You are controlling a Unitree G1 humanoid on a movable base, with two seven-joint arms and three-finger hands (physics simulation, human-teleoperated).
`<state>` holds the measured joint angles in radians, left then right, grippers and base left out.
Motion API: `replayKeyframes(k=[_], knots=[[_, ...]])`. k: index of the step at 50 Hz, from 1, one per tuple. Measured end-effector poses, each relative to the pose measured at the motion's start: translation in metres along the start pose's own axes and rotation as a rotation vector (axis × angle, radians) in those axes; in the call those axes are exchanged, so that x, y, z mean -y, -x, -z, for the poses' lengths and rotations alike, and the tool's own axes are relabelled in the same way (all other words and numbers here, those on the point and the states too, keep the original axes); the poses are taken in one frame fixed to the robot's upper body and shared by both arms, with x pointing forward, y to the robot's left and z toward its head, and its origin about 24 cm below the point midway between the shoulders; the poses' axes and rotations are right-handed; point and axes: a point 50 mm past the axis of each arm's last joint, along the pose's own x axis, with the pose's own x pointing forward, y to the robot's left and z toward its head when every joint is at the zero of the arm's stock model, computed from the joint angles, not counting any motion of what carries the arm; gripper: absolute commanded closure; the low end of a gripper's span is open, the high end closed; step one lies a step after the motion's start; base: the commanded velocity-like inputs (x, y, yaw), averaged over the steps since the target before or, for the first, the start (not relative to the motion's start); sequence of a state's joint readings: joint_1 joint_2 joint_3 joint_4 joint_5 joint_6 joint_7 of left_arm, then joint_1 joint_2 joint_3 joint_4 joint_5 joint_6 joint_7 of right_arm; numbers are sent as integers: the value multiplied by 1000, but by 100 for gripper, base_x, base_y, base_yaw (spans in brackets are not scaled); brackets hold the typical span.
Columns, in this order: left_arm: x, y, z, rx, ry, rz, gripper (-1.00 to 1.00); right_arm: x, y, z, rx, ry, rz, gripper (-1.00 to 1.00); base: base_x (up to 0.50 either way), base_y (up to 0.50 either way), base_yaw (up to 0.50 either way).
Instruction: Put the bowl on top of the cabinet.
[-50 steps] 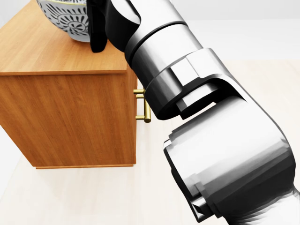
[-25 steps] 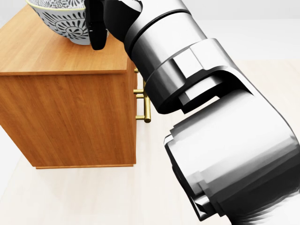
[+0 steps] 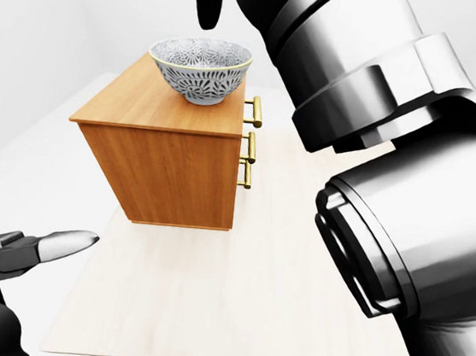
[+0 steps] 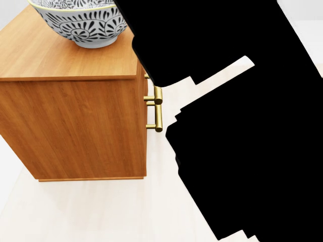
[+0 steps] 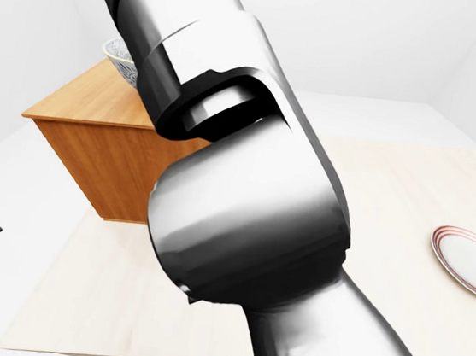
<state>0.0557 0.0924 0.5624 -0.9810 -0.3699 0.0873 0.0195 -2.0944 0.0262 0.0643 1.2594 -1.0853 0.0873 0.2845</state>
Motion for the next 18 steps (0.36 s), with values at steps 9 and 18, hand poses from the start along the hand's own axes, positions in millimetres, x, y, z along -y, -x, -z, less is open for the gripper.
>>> replayKeyframes(k=[9, 18], knots=[[0, -1, -2, 12, 5, -1, -100, -1, 0, -3, 7, -14, 19, -100, 0, 0, 0], [0, -1, -3, 16, 7, 0, -100, -1, -1, -3, 10, -23, 43, -100, 0, 0, 0]])
